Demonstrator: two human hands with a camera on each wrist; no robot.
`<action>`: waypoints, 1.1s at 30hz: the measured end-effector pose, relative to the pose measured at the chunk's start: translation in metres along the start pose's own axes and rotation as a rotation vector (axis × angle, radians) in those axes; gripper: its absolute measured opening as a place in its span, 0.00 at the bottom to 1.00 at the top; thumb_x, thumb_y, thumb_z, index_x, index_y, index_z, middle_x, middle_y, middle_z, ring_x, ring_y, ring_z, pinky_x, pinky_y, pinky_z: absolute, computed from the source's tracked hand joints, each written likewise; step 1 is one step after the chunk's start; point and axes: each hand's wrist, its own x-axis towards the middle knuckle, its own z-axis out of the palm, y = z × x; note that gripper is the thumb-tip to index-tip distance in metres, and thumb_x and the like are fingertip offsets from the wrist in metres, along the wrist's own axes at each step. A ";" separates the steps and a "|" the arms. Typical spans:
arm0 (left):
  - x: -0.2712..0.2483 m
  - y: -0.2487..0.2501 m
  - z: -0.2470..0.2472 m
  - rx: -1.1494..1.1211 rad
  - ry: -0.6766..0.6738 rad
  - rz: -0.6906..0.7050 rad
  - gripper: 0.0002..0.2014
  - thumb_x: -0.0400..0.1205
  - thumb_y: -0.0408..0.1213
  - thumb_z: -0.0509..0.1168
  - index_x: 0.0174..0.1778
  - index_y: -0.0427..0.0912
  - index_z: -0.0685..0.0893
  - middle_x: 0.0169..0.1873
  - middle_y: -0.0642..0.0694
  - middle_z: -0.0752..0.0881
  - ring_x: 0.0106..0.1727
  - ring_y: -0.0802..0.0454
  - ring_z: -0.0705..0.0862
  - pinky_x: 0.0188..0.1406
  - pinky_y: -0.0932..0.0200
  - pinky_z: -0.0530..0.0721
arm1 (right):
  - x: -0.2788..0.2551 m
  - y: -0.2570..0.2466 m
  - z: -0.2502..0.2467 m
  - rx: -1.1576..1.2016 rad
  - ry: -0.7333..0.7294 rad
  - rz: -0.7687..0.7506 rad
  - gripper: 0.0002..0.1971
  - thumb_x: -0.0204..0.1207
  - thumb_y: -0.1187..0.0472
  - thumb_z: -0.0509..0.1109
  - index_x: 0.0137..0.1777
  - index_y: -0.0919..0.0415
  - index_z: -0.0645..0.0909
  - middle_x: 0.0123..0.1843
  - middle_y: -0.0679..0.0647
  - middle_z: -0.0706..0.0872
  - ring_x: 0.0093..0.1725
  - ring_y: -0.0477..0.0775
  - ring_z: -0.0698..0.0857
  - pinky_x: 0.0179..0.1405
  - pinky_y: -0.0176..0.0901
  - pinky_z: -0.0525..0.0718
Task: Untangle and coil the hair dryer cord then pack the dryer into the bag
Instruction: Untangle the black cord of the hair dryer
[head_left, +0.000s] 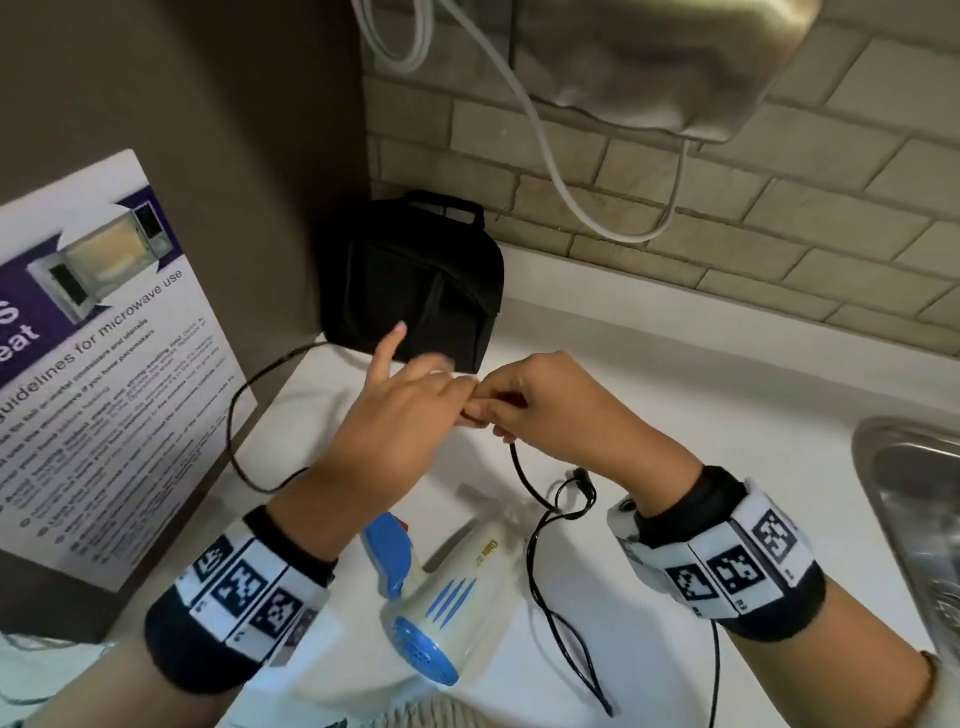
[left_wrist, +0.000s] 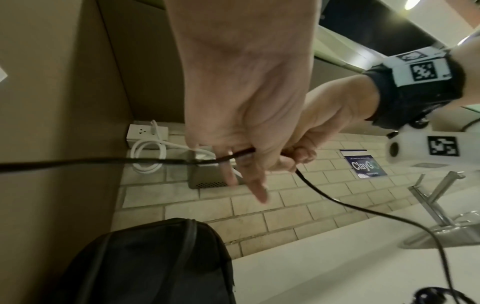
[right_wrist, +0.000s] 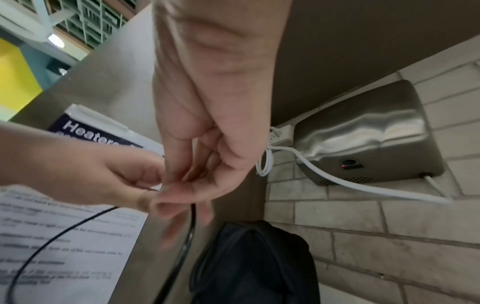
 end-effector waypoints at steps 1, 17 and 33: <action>0.003 0.000 -0.002 -0.097 -0.057 0.003 0.09 0.76 0.33 0.69 0.52 0.38 0.85 0.40 0.43 0.88 0.55 0.41 0.84 0.70 0.53 0.61 | -0.002 0.001 -0.002 0.018 0.027 0.013 0.09 0.80 0.56 0.67 0.48 0.54 0.89 0.35 0.44 0.89 0.35 0.41 0.87 0.42 0.34 0.83; -0.007 -0.029 -0.040 -1.097 0.320 -0.302 0.14 0.88 0.34 0.54 0.38 0.41 0.80 0.29 0.49 0.80 0.39 0.62 0.83 0.47 0.75 0.77 | -0.028 0.077 0.029 0.095 -0.232 0.070 0.09 0.79 0.48 0.67 0.51 0.50 0.85 0.51 0.45 0.88 0.54 0.43 0.84 0.62 0.50 0.79; -0.015 -0.056 -0.038 -1.130 0.281 -0.525 0.15 0.88 0.36 0.55 0.43 0.48 0.86 0.36 0.53 0.92 0.41 0.60 0.89 0.54 0.54 0.79 | 0.007 0.043 -0.041 0.223 0.195 0.180 0.10 0.80 0.54 0.67 0.42 0.53 0.88 0.39 0.46 0.93 0.46 0.43 0.90 0.53 0.46 0.83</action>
